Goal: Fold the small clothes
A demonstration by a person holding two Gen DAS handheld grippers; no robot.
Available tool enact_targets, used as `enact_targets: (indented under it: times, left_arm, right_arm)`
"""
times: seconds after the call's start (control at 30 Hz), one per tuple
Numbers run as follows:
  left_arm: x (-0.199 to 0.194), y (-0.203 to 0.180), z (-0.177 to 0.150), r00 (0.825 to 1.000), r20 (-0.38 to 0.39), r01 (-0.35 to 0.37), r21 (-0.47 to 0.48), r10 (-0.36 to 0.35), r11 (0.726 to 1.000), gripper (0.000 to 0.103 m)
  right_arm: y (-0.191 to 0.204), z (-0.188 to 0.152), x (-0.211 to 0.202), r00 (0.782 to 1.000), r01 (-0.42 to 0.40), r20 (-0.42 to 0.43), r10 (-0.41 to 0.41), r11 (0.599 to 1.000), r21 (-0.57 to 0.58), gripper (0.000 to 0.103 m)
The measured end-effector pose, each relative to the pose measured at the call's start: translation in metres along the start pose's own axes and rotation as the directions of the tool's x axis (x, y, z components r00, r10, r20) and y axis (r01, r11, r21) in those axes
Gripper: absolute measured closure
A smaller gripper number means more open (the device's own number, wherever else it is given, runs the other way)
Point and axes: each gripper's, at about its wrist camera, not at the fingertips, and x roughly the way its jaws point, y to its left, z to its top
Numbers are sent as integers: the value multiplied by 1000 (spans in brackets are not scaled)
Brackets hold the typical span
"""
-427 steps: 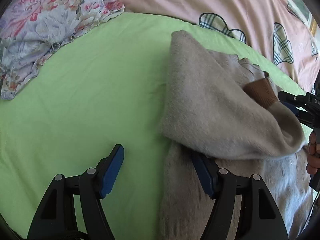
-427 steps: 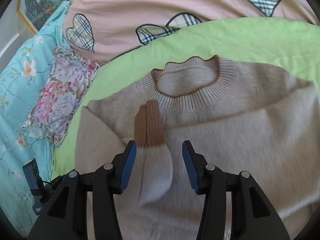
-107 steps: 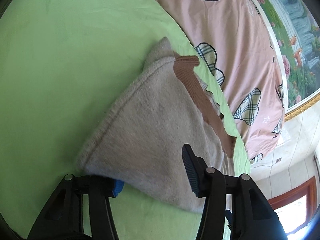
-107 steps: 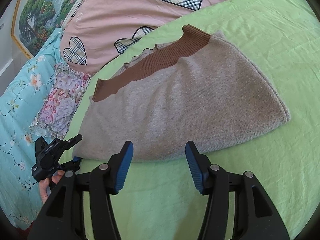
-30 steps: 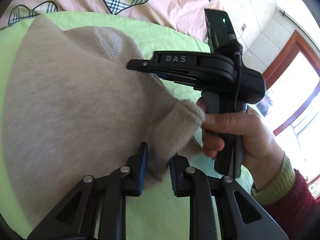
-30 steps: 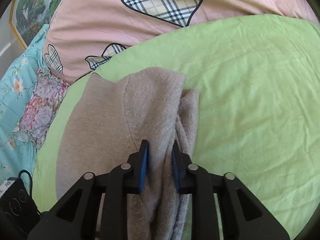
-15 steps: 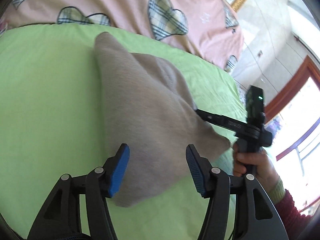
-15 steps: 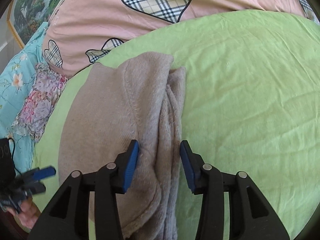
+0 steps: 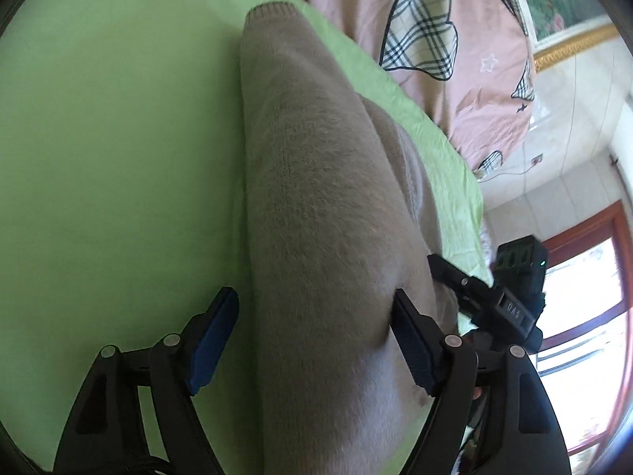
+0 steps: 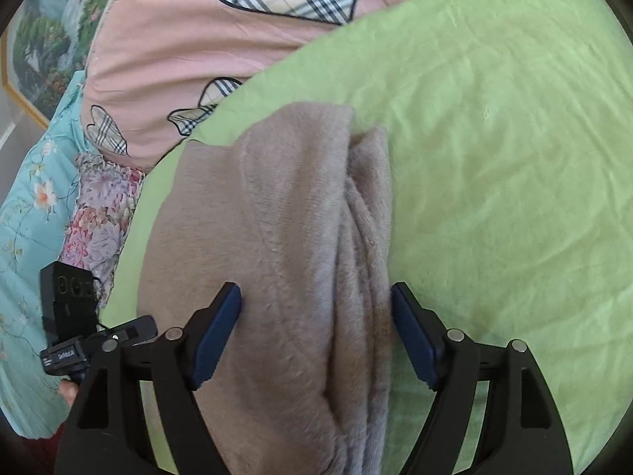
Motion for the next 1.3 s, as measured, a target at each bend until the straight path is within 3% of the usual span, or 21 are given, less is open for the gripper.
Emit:
enact_targets:
  times: [0.07, 0.17, 0.2, 0.37, 0.67, 0.83, 0.93, 1.03, 1.1, 1.3]
  left_arm:
    - [8, 2, 1, 1000, 6, 29, 15, -29, 999, 42]
    - [4, -6, -5, 1000, 29, -8, 78, 6, 997, 50]
    - [1, -9, -7, 999, 34, -16, 91, 13, 996, 52]
    - [-36, -19, -18, 998, 66, -21, 120, 13, 993, 58]
    - [-159, 12, -68, 982, 166, -113, 123, 92, 986, 58]
    - [-188, 43, -94, 974, 163, -171, 91, 155, 981, 57]
    - [-181, 66, -107, 973, 113, -213, 72, 204, 974, 51]
    - [-185, 73, -114, 979, 116, -175, 58, 167, 983, 38]
    - [-190, 74, -113, 979, 129, -167, 60, 158, 984, 37]
    - [-201, 86, -108, 974, 166, -157, 8, 154, 987, 34]
  right_arm:
    - [0, -1, 5, 1000, -9, -14, 9, 1000, -6, 26]
    - [4, -4, 12, 996, -40, -74, 41, 999, 5, 54]
    - [7, -5, 11, 997, -33, -71, 33, 999, 0, 59]
    - [32, -16, -4, 998, -53, -30, 52, 998, -28, 68]
    - [123, -67, 9, 976, -216, -52, 211, 971, -104, 69]
    - [156, -99, 40, 956, -285, -107, 273, 952, -117, 69]
    - [156, -116, 61, 968, -226, -135, 210, 967, -113, 67]
    - [151, -120, 58, 973, -204, -134, 189, 974, -103, 59]
    - [152, -118, 50, 980, -164, -130, 149, 980, -111, 49]
    - [165, -101, 16, 1000, -3, 7, 4, 984, -179, 45]
